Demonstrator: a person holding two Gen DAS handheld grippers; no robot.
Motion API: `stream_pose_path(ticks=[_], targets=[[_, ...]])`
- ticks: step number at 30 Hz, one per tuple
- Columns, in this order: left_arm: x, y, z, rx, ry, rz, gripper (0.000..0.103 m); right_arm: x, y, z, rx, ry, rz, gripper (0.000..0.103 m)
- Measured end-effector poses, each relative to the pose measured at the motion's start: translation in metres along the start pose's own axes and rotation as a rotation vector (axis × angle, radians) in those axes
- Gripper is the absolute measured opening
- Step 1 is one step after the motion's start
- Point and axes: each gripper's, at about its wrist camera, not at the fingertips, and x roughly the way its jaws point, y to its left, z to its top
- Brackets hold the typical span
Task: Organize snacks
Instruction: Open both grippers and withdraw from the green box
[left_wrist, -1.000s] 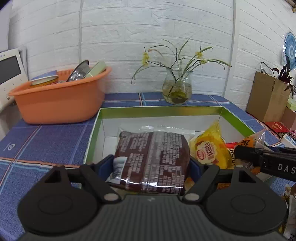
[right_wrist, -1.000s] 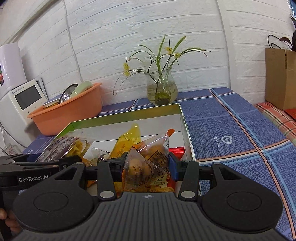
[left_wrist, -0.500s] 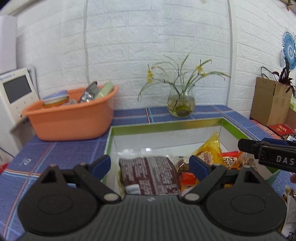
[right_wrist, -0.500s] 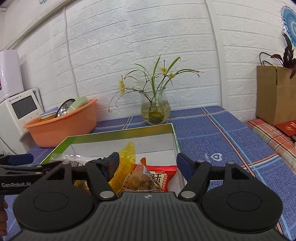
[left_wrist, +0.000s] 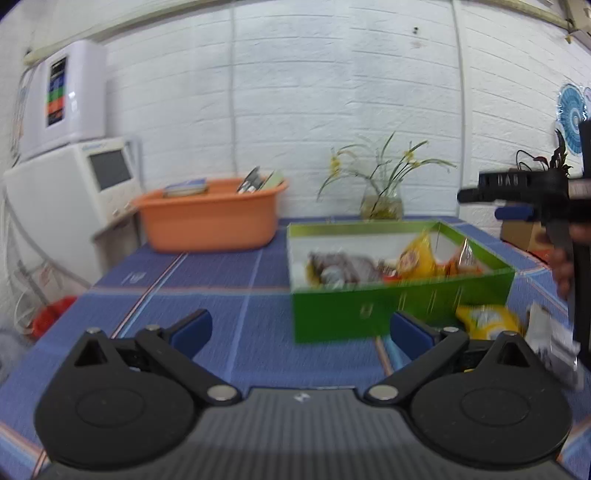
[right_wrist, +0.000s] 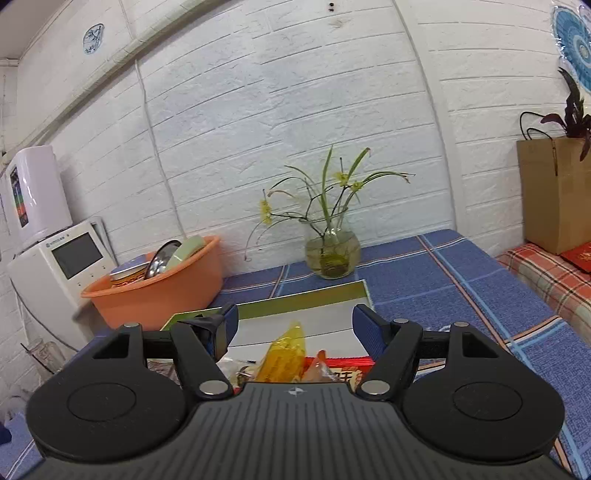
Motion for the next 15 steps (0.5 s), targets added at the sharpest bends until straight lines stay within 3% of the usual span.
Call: stream_pose_path(ticks=[6,10,15], targets=[[-0.017,0.01,-0.039,0.013,0.11,-0.03,0.102,-0.024,0.034,-0.009,-0.163,0.033,0.109,0.103],[-0.015,0.004,-0.046,0.038,0.125,-0.089,0.102,-0.063,0.04,-0.034,-0.249,0.065,0.186,0.103],[0.0,-0.012,-0.057,0.075,0.185,-0.168,0.102,-0.114,0.024,-0.067,-0.158,0.093,0.091,0.103]])
